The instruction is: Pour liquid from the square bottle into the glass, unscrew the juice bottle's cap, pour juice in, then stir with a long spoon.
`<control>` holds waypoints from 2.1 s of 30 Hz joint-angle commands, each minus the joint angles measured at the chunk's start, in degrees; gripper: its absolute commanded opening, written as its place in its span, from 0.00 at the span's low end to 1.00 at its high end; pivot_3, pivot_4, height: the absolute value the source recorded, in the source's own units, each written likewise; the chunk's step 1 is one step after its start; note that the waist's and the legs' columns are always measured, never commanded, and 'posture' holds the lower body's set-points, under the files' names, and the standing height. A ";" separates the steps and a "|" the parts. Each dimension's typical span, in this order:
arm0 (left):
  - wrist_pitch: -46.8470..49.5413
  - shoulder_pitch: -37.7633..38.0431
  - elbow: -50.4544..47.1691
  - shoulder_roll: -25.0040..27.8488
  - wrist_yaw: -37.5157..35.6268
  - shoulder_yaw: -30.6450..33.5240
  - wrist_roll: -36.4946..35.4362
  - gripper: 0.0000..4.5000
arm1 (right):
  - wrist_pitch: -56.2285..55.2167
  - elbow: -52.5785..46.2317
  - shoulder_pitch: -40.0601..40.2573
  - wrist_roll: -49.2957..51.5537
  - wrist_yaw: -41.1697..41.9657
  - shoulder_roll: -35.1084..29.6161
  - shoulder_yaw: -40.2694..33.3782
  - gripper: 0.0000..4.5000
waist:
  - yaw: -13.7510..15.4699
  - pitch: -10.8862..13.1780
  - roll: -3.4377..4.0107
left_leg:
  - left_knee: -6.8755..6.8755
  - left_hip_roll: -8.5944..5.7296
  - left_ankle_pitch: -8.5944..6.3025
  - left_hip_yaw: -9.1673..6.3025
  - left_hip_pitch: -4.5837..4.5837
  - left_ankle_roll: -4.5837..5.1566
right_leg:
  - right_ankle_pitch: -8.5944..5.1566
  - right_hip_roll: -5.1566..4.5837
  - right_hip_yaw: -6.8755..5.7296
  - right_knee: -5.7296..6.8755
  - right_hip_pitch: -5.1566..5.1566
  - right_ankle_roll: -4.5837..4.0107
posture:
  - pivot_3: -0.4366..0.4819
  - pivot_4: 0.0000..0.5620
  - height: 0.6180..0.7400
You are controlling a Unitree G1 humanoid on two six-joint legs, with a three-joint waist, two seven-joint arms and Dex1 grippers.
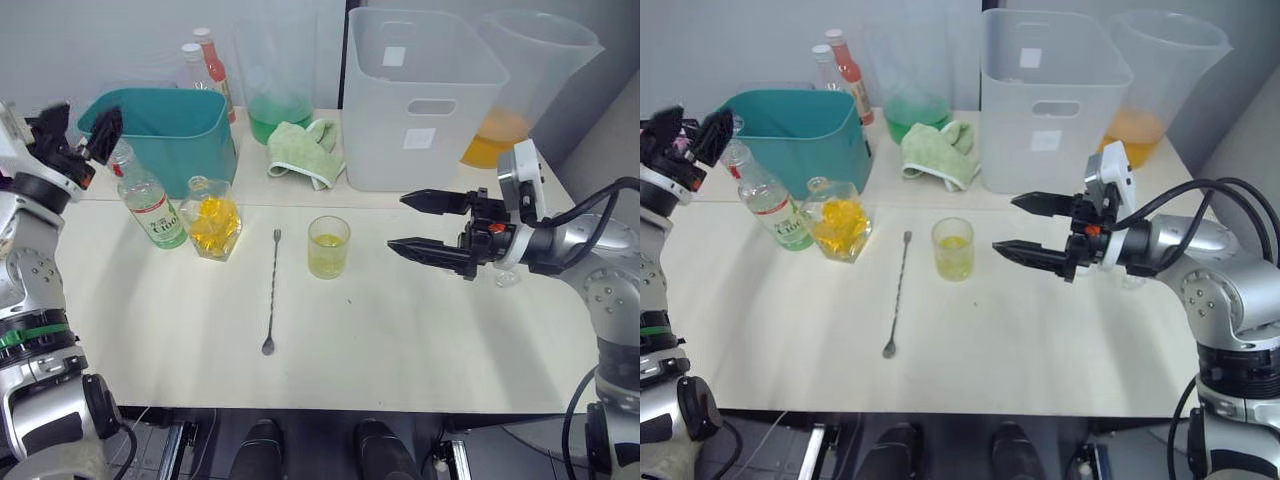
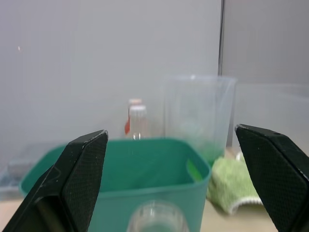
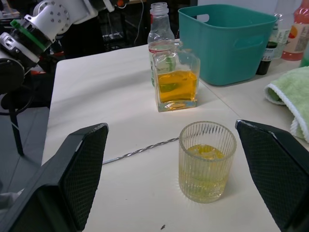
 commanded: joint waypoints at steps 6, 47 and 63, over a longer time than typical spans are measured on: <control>16.91 -2.77 -16.28 6.13 -8.39 -1.81 -14.91 0.99 | -2.24 2.14 -2.83 -0.81 2.26 -0.58 -0.35 1.00 | -0.13 0.01 0.00 | -0.01 0.01 0.00 0.00 0.06 0.00 | -0.01 0.00 0.00 0.02 0.03 0.01 | 0.48 0.27 1.00; 7.98 51.36 -38.85 -4.90 -13.19 -7.37 -3.53 0.99 | -13.47 0.34 31.53 -7.13 8.57 -10.30 -18.42 1.00 | 0.10 0.01 0.01 | -0.07 0.04 0.00 0.15 0.25 0.00 | -0.04 -0.01 0.12 -0.47 0.36 0.03 | 0.48 0.27 1.00; 2.17 54.29 -31.68 -3.69 -16.66 -1.63 -1.87 0.99 | -17.25 6.65 33.74 -9.75 10.82 -10.32 -18.24 1.00 | -0.10 0.01 0.01 | -0.07 0.05 0.00 0.21 0.34 0.00 | -0.19 -0.01 0.18 -0.46 0.40 0.28 | 0.48 0.27 1.00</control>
